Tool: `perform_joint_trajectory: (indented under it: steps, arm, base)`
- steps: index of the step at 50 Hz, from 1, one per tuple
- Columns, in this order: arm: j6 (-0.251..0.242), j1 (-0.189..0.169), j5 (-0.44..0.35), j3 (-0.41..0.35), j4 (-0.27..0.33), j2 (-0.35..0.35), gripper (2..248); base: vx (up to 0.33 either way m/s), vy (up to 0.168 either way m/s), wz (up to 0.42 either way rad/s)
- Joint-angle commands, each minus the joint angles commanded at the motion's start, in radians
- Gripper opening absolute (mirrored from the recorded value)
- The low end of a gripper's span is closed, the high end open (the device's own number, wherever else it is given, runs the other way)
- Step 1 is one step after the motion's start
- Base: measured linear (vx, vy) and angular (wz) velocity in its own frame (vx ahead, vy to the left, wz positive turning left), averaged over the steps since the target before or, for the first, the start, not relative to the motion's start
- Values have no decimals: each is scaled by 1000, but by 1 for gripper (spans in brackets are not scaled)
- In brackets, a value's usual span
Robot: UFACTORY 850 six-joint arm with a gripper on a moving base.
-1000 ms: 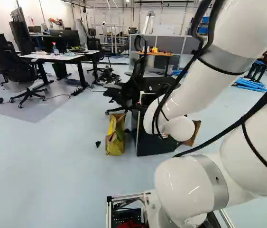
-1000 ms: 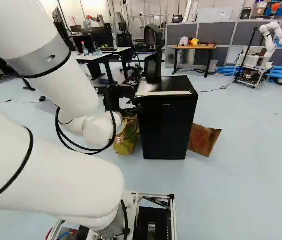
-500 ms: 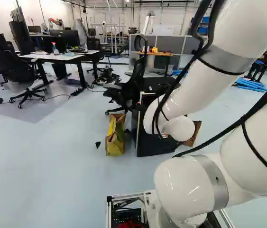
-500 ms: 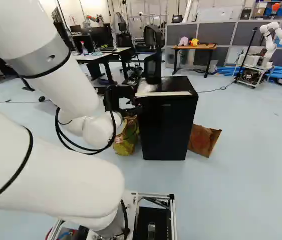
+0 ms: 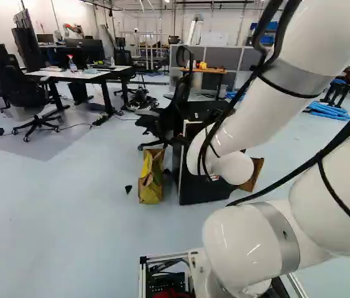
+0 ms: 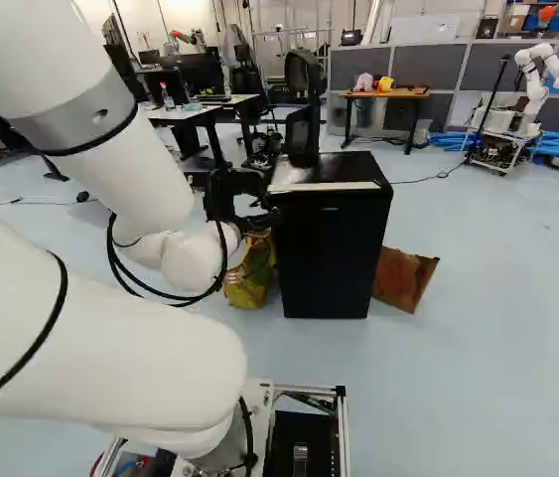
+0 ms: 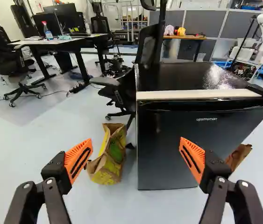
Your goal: Grab a drink from the fridge
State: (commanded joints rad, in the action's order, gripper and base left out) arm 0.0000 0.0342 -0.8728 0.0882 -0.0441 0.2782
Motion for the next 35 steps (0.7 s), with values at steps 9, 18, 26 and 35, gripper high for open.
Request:
perform_joint_trajectory:
  steps: [9,18,26,35]
  arm:
    - [0,23,-4,3,-24,-3,247]
    - [0,49,-9,11,-54,-13,247]
    - [0,76,-14,20,-92,-23,247]
    - [0,109,-20,32,-137,-37,247]
  base:
    - [0,0,0]
    - [0,0,0]
    - [0,0,0]
    - [0,0,0]
